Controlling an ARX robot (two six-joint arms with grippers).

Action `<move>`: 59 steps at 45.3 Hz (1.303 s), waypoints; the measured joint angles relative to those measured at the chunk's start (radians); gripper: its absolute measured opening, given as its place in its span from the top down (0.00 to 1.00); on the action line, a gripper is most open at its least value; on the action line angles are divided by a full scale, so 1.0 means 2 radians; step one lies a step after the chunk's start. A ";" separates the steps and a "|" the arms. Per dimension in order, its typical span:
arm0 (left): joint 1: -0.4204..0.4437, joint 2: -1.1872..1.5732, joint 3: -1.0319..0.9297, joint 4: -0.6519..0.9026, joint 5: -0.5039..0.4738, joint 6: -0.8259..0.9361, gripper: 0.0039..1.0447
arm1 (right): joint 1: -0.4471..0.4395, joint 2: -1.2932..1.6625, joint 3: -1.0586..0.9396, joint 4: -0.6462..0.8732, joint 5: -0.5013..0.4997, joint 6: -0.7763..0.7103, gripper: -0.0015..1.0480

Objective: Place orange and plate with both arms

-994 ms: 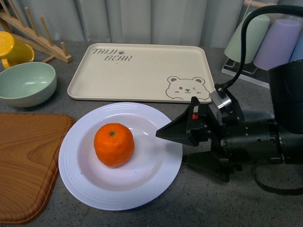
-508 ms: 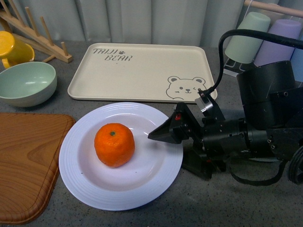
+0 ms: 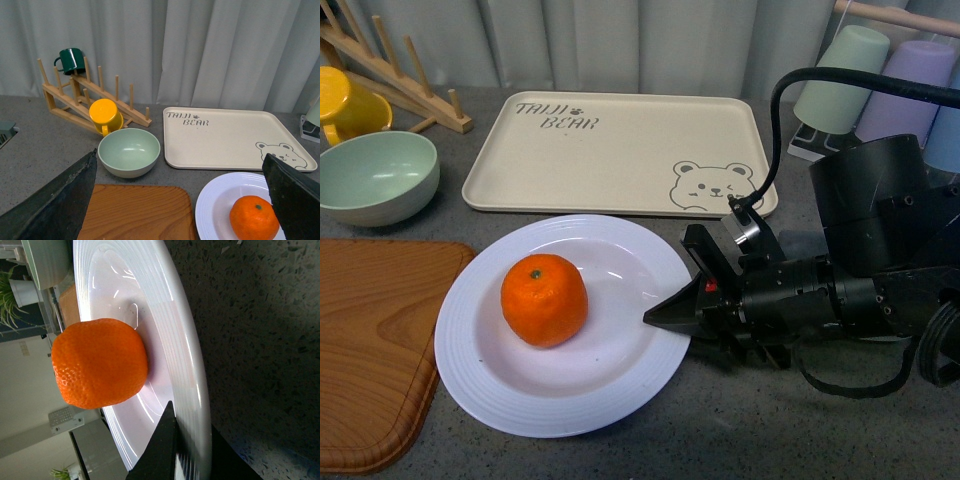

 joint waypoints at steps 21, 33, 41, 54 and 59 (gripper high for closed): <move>0.000 0.000 0.000 0.000 0.000 0.000 0.06 | -0.002 0.001 -0.038 0.119 -0.009 0.037 0.97; 0.000 0.000 0.000 0.000 0.000 0.000 0.06 | -0.026 -0.001 -0.038 0.207 -0.011 0.111 0.97; 0.000 0.000 0.000 0.000 0.000 0.000 0.06 | -0.032 0.007 0.005 0.215 0.000 0.147 0.97; 0.000 0.000 0.000 0.000 0.000 0.000 0.06 | -0.022 0.052 0.130 0.145 0.037 0.180 0.97; 0.000 0.000 0.000 0.000 0.000 0.000 0.06 | -0.012 0.074 0.188 0.116 0.049 0.192 0.97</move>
